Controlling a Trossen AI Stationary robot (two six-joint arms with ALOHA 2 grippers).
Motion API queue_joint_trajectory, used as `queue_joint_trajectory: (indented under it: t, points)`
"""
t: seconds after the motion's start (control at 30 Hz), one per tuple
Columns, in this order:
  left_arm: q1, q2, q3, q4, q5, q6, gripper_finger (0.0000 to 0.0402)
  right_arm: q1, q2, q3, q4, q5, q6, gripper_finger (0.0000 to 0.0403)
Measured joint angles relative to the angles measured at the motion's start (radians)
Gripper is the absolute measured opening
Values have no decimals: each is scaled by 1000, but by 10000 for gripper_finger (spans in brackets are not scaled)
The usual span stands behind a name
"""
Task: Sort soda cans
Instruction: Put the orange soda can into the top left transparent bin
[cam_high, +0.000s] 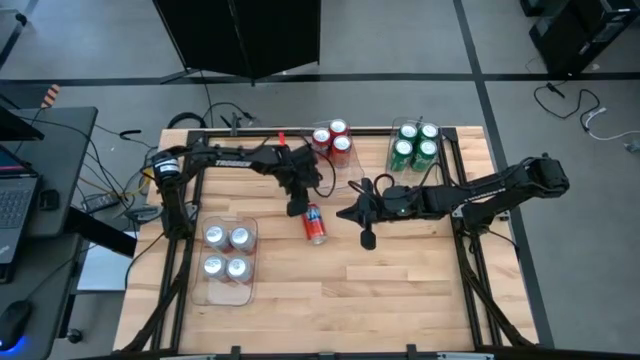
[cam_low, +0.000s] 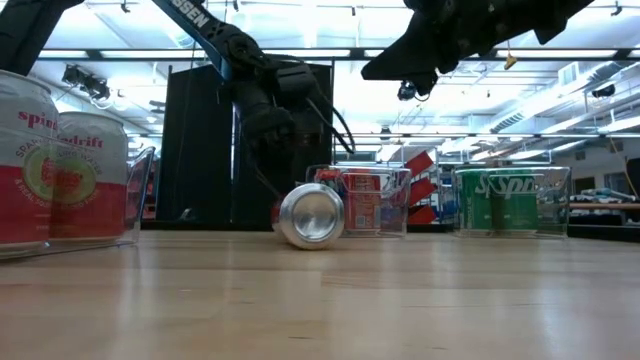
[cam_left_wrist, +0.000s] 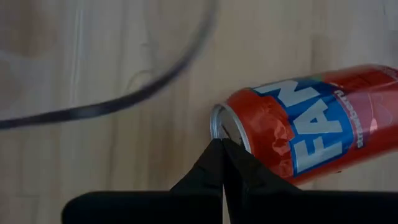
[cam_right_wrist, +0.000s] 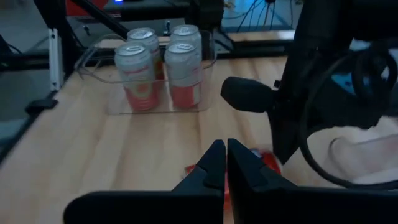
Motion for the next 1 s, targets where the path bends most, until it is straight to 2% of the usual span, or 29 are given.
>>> queue_joint_trajectory:
  t: [0.1, 0.23, 0.43, 0.53, 0.77, 1.0]
  points:
    - [-29, -10, -29, 52, -22, -19, 1, 18, 0, 0, -15, 0, 86, 12]
    - [-40, -95, -168, 213, -56, -85, 1, 35, 0, 0, -37, 12, 189, 34]
    - [-43, -338, -442, 538, -70, -198, 1, 45, 0, 0, -22, 61, 250, 77]
    - [-50, -463, -536, 629, -92, -226, 1, 45, 0, 14, -17, 64, 251, 99]
    - [-85, -727, -653, 669, -193, -222, 1, 45, 33, 101, -71, 112, 323, 143]
    - [-101, -950, -736, 668, -252, -221, 1, 37, 225, 294, -258, 113, 408, 213]
